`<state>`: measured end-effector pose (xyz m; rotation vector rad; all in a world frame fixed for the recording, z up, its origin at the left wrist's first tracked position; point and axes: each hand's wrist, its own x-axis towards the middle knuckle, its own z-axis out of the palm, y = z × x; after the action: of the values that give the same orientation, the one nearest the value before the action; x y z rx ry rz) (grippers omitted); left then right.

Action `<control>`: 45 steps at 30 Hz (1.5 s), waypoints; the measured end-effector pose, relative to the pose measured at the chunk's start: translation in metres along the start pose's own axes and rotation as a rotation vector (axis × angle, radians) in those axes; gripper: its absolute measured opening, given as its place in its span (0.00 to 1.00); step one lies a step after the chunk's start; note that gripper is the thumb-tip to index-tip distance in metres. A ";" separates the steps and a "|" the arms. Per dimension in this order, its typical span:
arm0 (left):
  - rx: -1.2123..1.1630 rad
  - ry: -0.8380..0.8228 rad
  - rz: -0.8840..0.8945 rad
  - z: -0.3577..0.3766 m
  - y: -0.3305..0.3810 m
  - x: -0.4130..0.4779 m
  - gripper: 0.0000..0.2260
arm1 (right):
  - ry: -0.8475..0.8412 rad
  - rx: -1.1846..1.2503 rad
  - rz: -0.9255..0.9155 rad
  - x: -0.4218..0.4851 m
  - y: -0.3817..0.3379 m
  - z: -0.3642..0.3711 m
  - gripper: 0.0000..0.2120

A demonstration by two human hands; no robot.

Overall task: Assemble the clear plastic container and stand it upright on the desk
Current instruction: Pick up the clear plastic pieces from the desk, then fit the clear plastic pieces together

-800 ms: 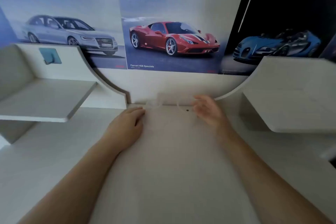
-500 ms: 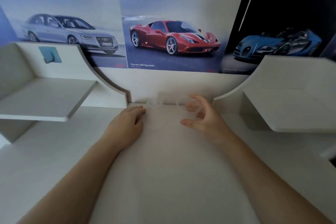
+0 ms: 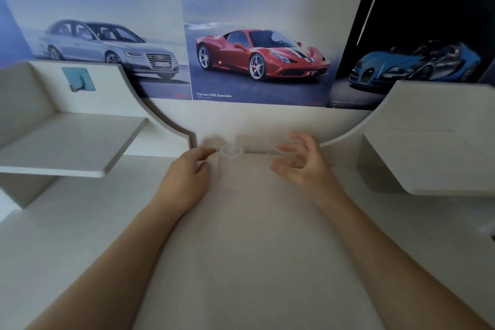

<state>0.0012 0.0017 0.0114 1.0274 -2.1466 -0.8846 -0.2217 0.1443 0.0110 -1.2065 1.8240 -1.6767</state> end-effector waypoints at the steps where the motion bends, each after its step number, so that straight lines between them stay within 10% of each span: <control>1: -0.022 0.021 0.003 0.000 0.002 -0.001 0.19 | 0.009 -0.005 -0.009 0.001 -0.001 0.001 0.31; 32: -0.287 -0.073 0.525 -0.019 0.074 -0.031 0.26 | -0.283 0.131 -0.113 -0.017 -0.074 0.011 0.19; 45: -0.498 -0.015 0.386 -0.014 0.066 -0.028 0.21 | -0.232 0.431 -0.085 -0.014 -0.073 0.012 0.20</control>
<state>-0.0017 0.0521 0.0642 0.3463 -1.8972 -1.1471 -0.1807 0.1542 0.0735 -1.2353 1.2102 -1.7711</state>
